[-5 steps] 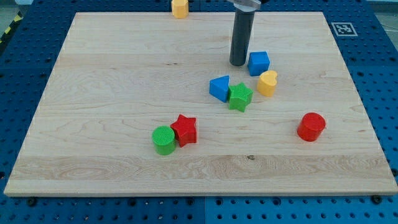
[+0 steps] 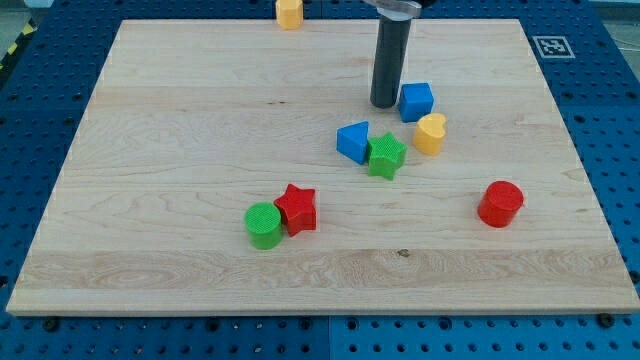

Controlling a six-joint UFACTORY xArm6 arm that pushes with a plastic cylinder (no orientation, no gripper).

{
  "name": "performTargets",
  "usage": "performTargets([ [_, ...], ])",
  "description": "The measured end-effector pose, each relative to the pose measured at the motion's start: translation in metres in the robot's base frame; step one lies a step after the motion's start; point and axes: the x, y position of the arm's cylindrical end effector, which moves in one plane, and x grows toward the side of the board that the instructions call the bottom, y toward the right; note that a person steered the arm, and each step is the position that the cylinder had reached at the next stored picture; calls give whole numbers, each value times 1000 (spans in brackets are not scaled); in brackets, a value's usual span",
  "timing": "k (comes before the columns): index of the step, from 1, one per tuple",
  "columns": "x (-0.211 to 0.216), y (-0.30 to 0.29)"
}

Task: Move the blue cube to the top right of the yellow heart

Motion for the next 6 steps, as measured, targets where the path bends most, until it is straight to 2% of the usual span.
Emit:
performTargets([
  [6, 10, 43],
])
